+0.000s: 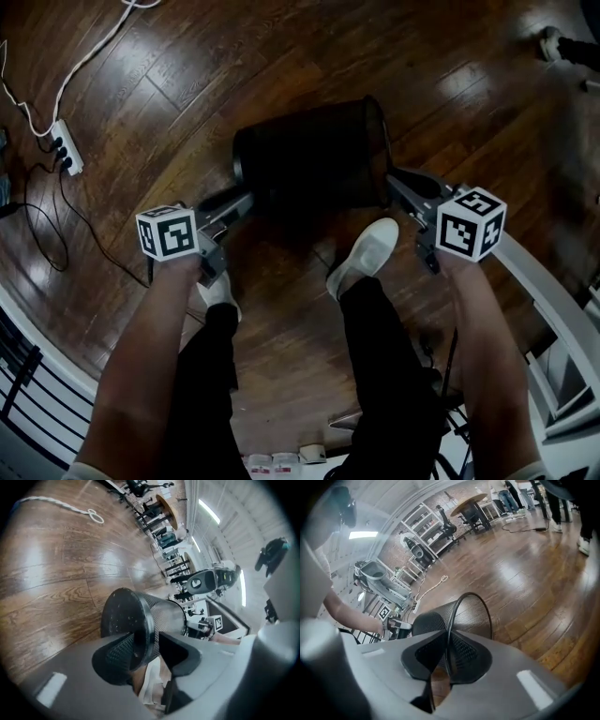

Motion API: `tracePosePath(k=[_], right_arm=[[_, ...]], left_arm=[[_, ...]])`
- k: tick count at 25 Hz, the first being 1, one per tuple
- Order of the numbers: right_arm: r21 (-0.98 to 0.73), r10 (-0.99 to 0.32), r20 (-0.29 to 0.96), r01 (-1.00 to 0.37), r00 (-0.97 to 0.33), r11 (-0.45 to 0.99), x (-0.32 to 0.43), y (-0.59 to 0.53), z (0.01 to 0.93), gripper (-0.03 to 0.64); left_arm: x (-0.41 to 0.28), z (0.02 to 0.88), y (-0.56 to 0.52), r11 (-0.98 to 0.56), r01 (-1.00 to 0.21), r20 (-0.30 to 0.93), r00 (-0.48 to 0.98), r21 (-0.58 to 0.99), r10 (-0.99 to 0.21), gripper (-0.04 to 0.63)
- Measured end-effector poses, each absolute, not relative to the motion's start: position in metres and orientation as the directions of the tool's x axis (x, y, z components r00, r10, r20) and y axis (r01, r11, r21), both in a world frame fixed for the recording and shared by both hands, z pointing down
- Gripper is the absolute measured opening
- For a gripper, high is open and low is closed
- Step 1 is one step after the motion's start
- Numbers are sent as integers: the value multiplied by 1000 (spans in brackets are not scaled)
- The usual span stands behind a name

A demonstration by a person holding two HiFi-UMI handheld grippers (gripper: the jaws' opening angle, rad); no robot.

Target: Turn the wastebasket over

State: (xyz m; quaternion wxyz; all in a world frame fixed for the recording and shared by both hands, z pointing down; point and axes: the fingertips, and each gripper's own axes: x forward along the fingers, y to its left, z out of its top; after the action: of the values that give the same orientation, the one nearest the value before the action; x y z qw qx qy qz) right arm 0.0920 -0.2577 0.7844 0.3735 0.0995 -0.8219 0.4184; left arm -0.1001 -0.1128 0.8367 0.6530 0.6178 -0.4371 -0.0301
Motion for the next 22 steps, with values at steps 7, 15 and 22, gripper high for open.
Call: tracePosePath(k=[7, 15, 22], right_arm=[[-642, 164, 663, -442, -730, 627, 98, -270, 784, 32], [-758, 215, 550, -374, -807, 535, 87, -277, 796, 32], [-797, 214, 530, -396, -820, 456, 113, -299, 825, 29]], left_arm=[[-84, 815, -107, 186, -552, 553, 634, 813, -540, 122], [-81, 746, -91, 20, -604, 549, 710, 797, -442, 107], [-51, 703, -140, -154, -578, 468, 767, 801, -439, 2]])
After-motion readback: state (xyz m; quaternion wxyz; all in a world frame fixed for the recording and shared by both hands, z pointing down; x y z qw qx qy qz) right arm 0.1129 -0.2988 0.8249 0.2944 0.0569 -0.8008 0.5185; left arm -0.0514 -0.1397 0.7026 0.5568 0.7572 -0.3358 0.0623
